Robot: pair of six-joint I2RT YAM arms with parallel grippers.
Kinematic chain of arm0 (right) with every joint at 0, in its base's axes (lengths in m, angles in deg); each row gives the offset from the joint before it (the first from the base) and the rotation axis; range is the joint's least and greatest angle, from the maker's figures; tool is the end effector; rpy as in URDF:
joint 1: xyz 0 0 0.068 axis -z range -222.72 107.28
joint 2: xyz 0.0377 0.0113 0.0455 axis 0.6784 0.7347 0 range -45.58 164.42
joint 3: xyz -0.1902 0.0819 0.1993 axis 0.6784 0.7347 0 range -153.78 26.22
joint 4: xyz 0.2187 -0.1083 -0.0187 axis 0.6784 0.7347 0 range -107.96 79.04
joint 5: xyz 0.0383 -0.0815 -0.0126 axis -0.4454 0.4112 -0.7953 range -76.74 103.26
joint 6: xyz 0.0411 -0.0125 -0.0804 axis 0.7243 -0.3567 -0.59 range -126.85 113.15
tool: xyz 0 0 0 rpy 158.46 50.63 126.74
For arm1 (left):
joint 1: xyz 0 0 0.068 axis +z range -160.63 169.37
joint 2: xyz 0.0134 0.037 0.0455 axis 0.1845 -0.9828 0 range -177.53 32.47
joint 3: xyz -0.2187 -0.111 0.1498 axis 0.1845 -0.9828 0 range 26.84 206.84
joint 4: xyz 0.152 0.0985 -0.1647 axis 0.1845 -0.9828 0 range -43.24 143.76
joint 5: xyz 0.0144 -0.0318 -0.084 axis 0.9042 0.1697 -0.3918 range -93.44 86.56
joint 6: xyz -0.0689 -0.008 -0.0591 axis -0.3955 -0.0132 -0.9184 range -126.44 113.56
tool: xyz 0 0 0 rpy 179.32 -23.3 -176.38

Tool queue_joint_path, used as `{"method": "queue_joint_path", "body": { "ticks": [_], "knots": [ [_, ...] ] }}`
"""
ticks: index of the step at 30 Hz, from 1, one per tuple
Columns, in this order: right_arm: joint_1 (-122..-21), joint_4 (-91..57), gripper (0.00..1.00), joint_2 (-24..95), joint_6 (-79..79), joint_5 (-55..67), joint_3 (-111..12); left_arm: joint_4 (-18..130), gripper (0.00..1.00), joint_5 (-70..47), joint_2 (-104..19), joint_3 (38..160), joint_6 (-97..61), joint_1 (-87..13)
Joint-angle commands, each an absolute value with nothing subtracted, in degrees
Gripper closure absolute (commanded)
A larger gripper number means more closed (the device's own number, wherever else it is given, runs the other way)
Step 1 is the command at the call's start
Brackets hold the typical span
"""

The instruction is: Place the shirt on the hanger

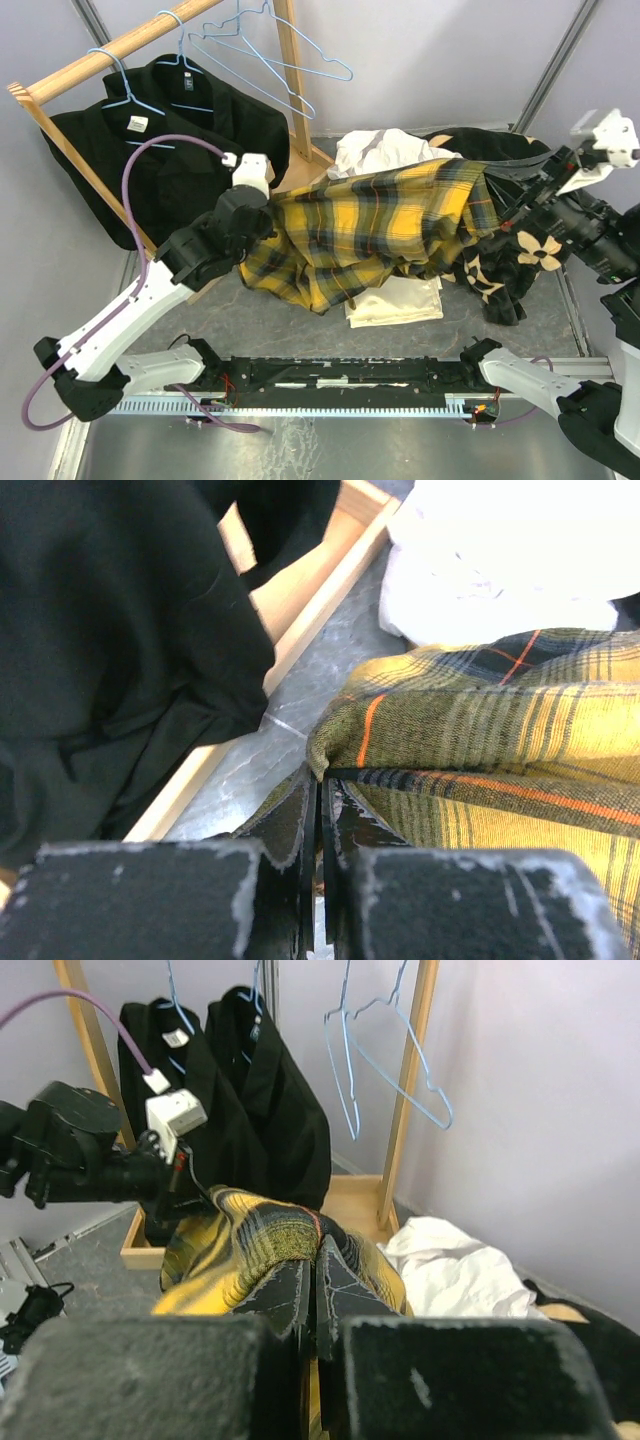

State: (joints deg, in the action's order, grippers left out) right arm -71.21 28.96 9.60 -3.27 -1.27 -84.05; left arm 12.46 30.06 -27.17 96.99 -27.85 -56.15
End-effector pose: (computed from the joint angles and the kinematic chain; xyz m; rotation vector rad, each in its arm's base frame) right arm 0.0720 0.0623 0.5850 -0.5205 1.3684 0.6392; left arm 0.1817 -0.1208 0.3820 0.0827 2.0122 -0.1234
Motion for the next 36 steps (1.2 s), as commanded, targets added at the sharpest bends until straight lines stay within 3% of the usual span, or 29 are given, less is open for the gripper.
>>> {"method": "queue_joint_path", "body": {
  "ticks": [1, 15, 20, 27, 36],
  "knots": [
    [-70.95, 19.33, 1.00, 8.74, -3.96, 1.85, -90.42, 14.20, 0.97, 29.79, -30.81, 102.68, -21.53, -55.68],
    [-71.05, 27.85, 1.00, 11.49, -5.22, 17.84, -87.68, 11.38, 0.97, 37.71, -28.13, 104.57, -18.52, -55.45],
    [-71.02, 29.23, 1.00, 13.75, -5.10, 25.02, -87.14, 6.49, 0.97, 40.16, -27.49, 112.89, -17.26, -55.46],
    [-70.95, 27.37, 1.00, 13.60, -4.40, 25.48, -83.69, 1.25, 0.97, 40.99, -27.54, 128.03, -15.37, -55.39],
    [-70.95, 26.09, 1.00, 13.05, -4.92, 26.71, -83.20, -0.45, 0.97, 38.57, -28.03, 132.10, -14.95, -55.42]
  ]
}}
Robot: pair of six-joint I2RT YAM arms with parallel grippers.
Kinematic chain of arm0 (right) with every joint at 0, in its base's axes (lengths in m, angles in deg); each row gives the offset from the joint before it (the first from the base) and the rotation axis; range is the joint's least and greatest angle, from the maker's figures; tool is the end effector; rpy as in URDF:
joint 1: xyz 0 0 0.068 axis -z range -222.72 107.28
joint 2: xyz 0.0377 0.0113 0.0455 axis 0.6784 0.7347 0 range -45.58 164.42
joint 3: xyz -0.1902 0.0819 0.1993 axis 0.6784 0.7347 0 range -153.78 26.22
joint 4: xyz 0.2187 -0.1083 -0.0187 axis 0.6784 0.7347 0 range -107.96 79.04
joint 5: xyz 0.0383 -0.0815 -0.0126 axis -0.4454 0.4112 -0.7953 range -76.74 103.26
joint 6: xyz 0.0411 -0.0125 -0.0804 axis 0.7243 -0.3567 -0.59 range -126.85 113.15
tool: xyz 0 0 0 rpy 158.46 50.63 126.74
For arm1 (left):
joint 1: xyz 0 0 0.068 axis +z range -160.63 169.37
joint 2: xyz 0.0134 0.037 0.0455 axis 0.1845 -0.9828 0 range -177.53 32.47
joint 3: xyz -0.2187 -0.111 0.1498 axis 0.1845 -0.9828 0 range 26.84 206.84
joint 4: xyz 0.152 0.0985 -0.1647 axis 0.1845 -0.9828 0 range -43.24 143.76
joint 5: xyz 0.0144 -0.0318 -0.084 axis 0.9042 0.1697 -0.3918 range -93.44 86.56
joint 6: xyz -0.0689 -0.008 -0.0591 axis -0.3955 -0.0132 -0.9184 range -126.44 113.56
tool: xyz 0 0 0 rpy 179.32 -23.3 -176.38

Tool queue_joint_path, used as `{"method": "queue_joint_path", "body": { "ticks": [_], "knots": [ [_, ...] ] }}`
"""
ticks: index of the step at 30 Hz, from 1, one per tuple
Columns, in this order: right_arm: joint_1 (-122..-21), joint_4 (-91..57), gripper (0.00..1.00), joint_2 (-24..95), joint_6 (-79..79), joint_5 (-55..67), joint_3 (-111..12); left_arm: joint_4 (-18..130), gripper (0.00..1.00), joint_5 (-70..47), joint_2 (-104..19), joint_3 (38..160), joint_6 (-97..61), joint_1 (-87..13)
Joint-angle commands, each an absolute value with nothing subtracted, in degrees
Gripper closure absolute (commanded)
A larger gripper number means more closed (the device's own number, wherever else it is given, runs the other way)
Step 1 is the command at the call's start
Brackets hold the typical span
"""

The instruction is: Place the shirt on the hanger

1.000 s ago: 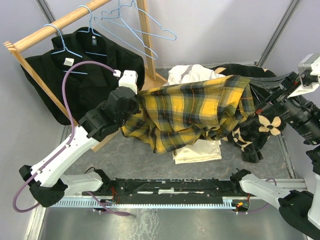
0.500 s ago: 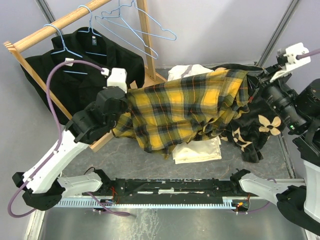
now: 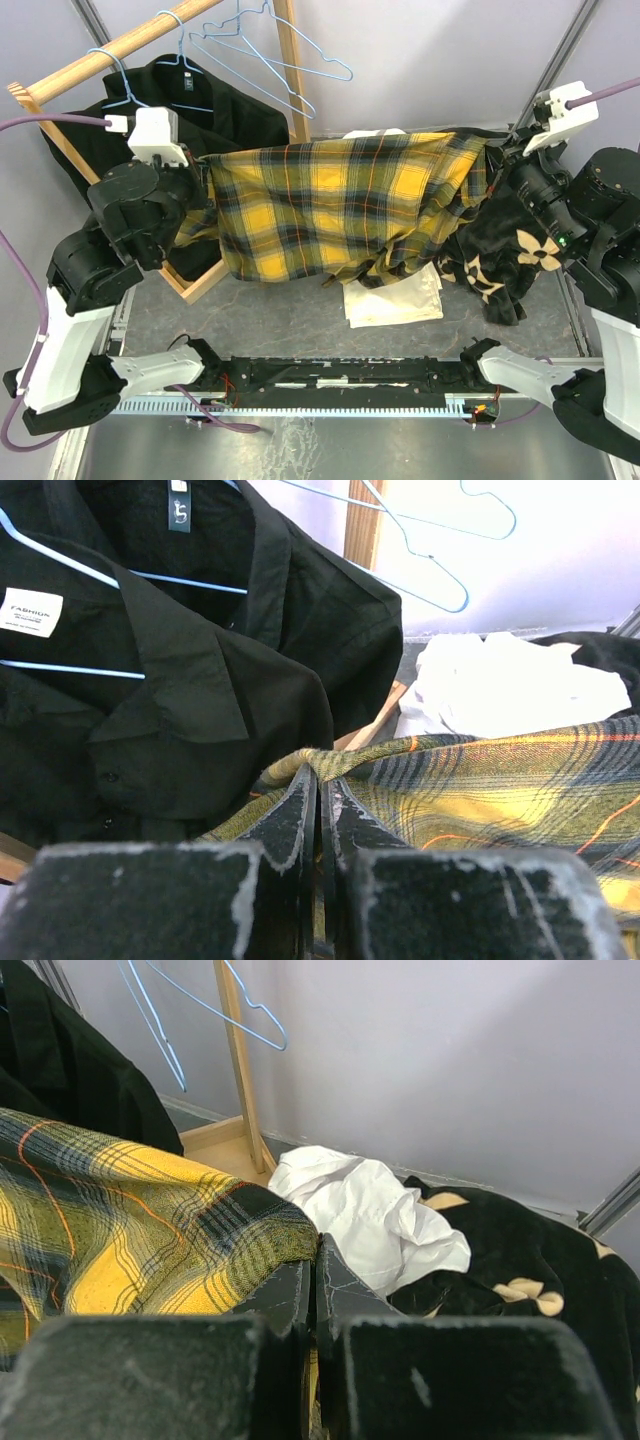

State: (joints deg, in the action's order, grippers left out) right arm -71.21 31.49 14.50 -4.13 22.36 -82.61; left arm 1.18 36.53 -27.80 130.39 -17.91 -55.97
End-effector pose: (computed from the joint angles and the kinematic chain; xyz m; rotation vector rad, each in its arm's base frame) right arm 0.1294 0.0554 0.5638 -0.2322 1.5737 0.2999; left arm 0.1361 -0.0632 0.5332 -0.0069 1.6968 -0.1364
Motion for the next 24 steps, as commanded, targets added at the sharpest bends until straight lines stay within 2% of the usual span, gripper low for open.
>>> {"method": "queue_joint_path", "body": {
  "ticks": [1, 10, 16, 24],
  "knots": [
    [-70.96, 26.00, 1.00, 12.85, -5.15, 26.92, -83.16, -0.54, 0.97, 38.51, -28.00, 132.27, -14.93, -55.45],
    [-70.94, 18.77, 1.00, 8.57, -7.00, 27.97, -80.71, -0.64, 0.97, 34.46, -28.69, 132.67, -15.78, -55.39],
    [-71.00, 16.62, 1.00, 8.13, -7.16, 23.17, -84.09, -0.07, 0.97, 29.84, -31.54, 132.22, -16.13, -55.43],
    [-70.95, 16.83, 1.00, 11.00, -5.21, 17.44, -89.00, 14.60, 0.95, 16.28, -32.28, 115.42, -20.91, -55.41]
  ]
}}
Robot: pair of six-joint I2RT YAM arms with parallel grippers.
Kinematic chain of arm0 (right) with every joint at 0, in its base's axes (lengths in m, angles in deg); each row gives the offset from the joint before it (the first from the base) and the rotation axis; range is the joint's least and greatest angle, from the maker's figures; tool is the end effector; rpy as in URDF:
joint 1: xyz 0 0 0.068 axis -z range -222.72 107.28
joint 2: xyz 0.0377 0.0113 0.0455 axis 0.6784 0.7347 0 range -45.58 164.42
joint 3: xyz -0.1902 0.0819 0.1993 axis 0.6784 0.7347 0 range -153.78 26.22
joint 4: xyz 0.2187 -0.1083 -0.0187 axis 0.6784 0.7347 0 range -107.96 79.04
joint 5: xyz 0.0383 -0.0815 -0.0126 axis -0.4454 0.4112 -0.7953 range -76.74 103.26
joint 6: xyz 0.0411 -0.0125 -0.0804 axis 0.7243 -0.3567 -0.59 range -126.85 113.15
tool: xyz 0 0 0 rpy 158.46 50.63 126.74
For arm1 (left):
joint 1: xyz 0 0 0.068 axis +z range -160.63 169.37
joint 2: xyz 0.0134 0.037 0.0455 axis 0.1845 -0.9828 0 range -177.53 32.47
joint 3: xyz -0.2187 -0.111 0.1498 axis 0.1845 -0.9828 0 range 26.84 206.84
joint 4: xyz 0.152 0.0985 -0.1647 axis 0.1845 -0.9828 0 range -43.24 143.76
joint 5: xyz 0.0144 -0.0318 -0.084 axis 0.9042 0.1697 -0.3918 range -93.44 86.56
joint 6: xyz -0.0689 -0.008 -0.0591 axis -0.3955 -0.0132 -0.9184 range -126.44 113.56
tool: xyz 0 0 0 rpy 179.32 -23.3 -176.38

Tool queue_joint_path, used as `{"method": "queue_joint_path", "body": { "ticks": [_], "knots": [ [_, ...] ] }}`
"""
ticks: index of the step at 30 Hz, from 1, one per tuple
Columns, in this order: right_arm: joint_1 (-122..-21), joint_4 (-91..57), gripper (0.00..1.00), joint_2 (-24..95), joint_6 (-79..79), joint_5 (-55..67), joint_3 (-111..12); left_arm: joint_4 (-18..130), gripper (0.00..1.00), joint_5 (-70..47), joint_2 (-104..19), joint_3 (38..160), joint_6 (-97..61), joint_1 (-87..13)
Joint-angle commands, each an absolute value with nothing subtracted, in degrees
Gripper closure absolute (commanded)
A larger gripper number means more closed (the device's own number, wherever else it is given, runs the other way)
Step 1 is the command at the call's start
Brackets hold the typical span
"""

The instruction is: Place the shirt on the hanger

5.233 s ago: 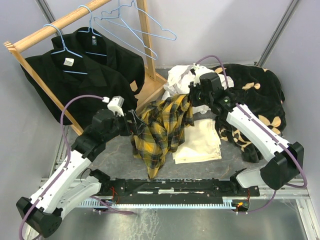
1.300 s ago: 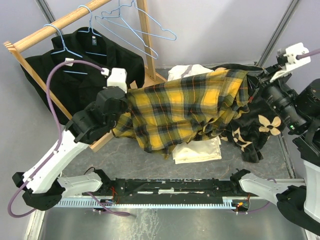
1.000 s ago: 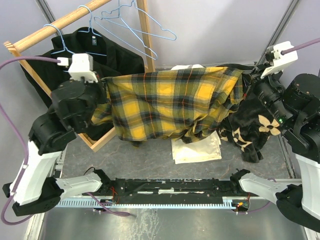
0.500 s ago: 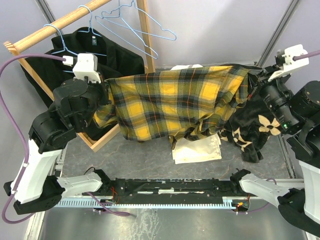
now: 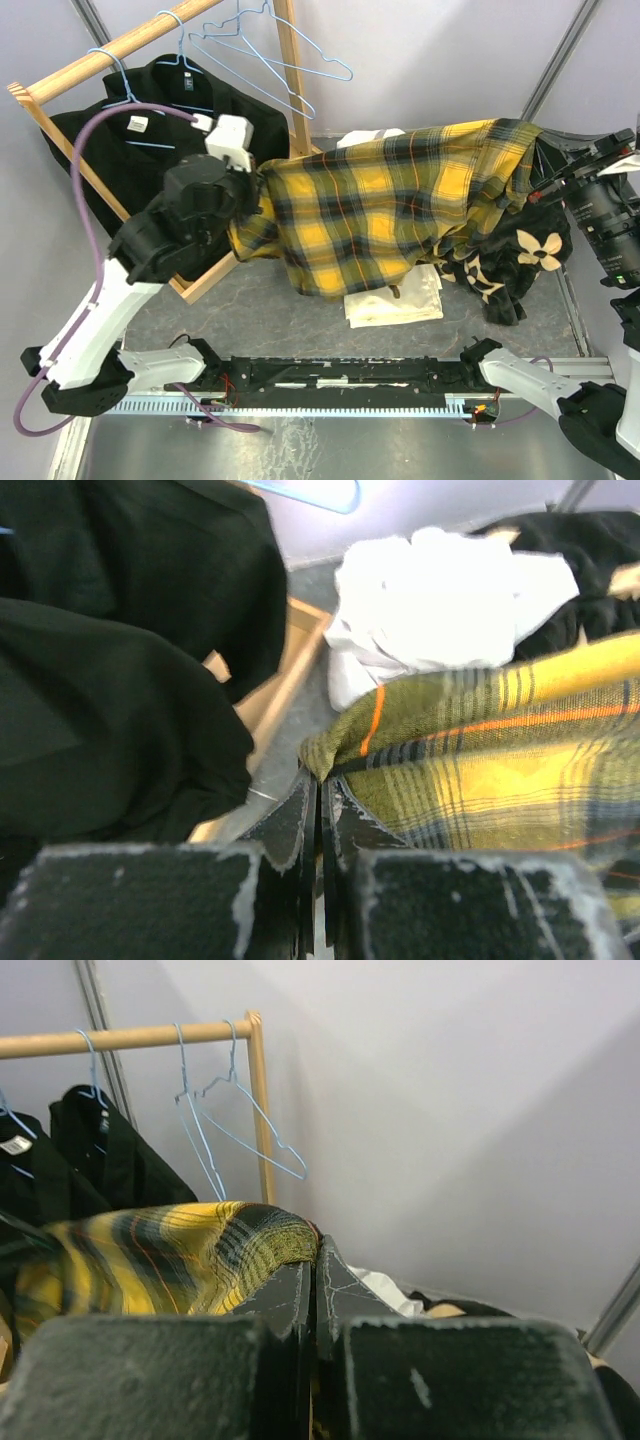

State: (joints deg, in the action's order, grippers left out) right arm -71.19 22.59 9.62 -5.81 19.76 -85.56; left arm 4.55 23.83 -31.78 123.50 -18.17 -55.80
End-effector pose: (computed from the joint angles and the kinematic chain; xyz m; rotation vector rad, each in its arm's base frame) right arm 0.0791 0.0322 0.6081 -0.2127 1.2841 0.3677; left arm 0.1666 -0.1146 0.4949 0.2084 1.8262 -0.2540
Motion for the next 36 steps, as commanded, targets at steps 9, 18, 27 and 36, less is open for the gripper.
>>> {"method": "queue_joint_path", "body": {
  "ticks": [9, 18, 27, 36],
  "knots": [
    [-71.08, 20.44, 1.00, 18.42, 4.14, -0.28, -84.06, 14.19, 0.29, 28.73, -27.03, 104.13, -26.27, -55.02],
    [-89.40, 13.41, 1.00, 25.56, 8.16, 3.66, -71.67, 1.30, 0.03, 43.09, -12.43, 101.95, -33.80, -54.93],
    [-104.04, 7.93, 0.76, 37.53, 9.69, 2.26, -68.18, -2.07, 0.02, 45.72, -8.56, 99.81, -38.15, -54.90],
    [-104.15, 21.06, 0.22, 32.92, 0.65, 21.40, -67.41, -0.75, 0.02, 42.18, -10.50, 98.21, -35.95, -54.85]
  ]
}}
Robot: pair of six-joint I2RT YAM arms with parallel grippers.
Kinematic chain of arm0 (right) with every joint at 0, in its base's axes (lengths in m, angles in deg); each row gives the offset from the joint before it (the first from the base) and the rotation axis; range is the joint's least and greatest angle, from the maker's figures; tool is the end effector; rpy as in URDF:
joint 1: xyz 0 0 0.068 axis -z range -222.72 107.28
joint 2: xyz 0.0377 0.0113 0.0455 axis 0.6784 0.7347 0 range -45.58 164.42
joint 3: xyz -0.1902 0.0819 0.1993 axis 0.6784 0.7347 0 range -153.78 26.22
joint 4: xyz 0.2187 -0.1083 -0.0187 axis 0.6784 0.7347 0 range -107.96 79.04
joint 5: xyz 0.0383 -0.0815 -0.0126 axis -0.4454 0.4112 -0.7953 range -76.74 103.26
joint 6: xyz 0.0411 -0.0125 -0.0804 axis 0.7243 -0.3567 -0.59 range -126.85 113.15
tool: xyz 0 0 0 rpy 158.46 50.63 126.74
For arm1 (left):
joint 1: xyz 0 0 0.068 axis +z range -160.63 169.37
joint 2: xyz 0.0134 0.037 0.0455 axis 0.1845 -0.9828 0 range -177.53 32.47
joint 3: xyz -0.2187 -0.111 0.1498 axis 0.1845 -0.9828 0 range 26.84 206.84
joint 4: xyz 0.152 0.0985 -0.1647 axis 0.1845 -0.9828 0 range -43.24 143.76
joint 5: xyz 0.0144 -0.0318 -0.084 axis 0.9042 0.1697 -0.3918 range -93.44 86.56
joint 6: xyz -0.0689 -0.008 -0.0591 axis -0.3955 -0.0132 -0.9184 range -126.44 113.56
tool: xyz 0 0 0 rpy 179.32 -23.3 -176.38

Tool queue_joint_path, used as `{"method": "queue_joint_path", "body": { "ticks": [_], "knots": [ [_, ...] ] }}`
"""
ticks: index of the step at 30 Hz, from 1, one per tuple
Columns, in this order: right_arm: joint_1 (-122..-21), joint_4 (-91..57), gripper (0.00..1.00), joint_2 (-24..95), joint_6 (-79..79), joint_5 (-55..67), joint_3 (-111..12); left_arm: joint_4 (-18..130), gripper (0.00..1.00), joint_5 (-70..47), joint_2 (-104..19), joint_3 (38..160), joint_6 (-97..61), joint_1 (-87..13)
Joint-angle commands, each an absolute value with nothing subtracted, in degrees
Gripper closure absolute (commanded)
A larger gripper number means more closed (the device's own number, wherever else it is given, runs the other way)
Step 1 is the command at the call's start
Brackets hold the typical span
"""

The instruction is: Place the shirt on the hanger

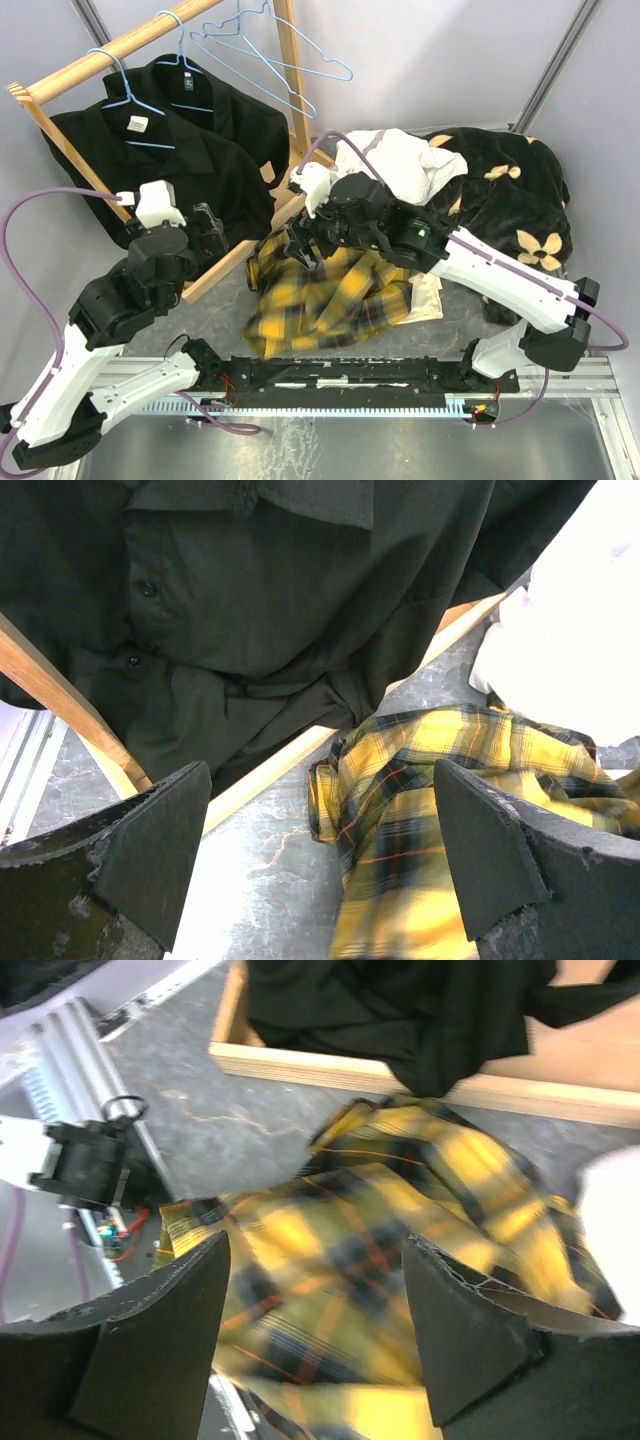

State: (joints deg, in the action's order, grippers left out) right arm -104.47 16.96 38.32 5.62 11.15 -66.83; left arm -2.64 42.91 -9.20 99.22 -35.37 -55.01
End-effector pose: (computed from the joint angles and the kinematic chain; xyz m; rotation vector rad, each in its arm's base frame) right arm 0.1608 0.3055 0.4187 -0.9096 1.9238 0.8372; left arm 0.1083 -0.0234 0.4101 -0.2394 1.8597 -0.0575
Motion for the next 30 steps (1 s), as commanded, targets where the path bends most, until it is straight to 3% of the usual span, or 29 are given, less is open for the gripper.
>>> {"method": "queue_joint_path", "body": {
  "ticks": [1, 10, 16, 23, 30],
  "knots": [
    [-104.15, 22.38, 0.22, 31.91, 0.10, 22.70, -67.10, -0.25, 0.02, 41.66, -10.85, 97.94, -35.41, -54.90],
    [-102.82, 27.53, 0.18, 24.22, -0.20, 33.93, -60.19, 3.62, 0.04, 31.90, -14.04, 95.78, -30.84, -54.93],
    [-101.40, 28.02, 0.16, 21.43, 4.46, 33.08, -52.45, 3.18, 0.05, 29.78, -16.37, 94.24, -30.43, -54.92],
    [-101.31, 25.04, 0.12, 17.74, -1.39, 27.52, -43.76, 3.34, 0.05, 29.79, -15.53, 93.67, -30.48, -54.92],
    [-101.36, 22.33, 0.13, 16.80, -10.27, 9.92, -40.18, 3.39, 0.05, 29.79, -15.25, 93.11, -30.63, -54.92]
  ]
}}
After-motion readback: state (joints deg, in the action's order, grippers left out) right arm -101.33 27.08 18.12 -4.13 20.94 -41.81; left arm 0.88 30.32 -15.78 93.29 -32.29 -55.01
